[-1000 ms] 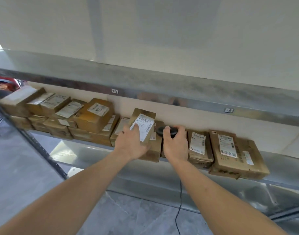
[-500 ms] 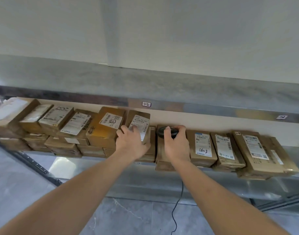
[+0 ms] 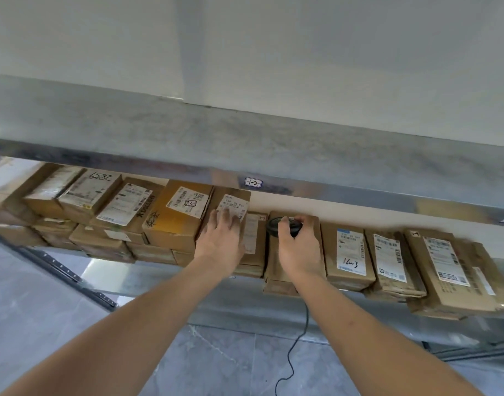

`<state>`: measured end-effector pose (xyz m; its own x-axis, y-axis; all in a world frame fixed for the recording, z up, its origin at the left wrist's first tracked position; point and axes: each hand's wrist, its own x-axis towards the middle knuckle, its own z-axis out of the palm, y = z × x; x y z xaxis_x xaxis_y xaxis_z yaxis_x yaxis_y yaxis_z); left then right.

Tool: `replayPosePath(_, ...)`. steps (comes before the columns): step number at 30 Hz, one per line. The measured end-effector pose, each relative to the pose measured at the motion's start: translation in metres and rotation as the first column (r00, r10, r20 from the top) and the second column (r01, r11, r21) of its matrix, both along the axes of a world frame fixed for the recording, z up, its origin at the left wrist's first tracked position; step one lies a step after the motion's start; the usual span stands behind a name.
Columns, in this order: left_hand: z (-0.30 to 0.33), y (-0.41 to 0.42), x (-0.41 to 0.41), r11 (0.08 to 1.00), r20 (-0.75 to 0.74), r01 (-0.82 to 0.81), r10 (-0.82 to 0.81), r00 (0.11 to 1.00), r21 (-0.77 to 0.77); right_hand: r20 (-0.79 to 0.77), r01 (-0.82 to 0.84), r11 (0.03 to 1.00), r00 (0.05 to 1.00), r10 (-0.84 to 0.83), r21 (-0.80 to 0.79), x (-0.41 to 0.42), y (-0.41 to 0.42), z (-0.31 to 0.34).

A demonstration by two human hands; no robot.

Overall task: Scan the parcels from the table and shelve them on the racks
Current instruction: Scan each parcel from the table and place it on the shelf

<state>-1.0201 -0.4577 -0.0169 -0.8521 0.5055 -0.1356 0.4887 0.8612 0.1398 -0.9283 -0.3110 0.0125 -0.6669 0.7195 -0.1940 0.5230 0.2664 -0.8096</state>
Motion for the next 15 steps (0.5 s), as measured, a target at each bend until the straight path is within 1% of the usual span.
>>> replayPosePath(1, -0.003, -0.001, -0.002, 0.999, 0.017, 0.033, -0.033, 0.999, 0.012, 0.0, -0.011, 1.0, 1.0, 0.011, -0.002, -0.002, 0.001, -0.001)
replayPosePath(3, -0.005, -0.002, -0.003, 0.998, 0.021, 0.062, -0.062, 0.998, -0.012, -0.008, -0.031, 1.0, 0.999, 0.031, -0.001, -0.006, 0.002, -0.002)
replayPosePath(5, -0.004, -0.001, -0.003, 0.998, 0.017, 0.056, -0.055, 0.998, -0.04, -0.019, -0.044, 0.999, 0.999, 0.044, 0.006, -0.009, 0.004, -0.001)
replayPosePath(10, 0.003, 0.002, -0.003, 0.996, 0.018, 0.069, -0.068, 0.998, -0.053, -0.032, -0.067, 0.998, 0.997, 0.067, -0.013, -0.009, 0.011, -0.003)
replayPosePath(15, 0.018, 0.001, -0.005, 0.997, 0.078, 0.061, -0.058, 0.995, -0.04, -0.055, -0.073, 0.997, 0.996, 0.072, -0.024, -0.005, 0.011, 0.001)
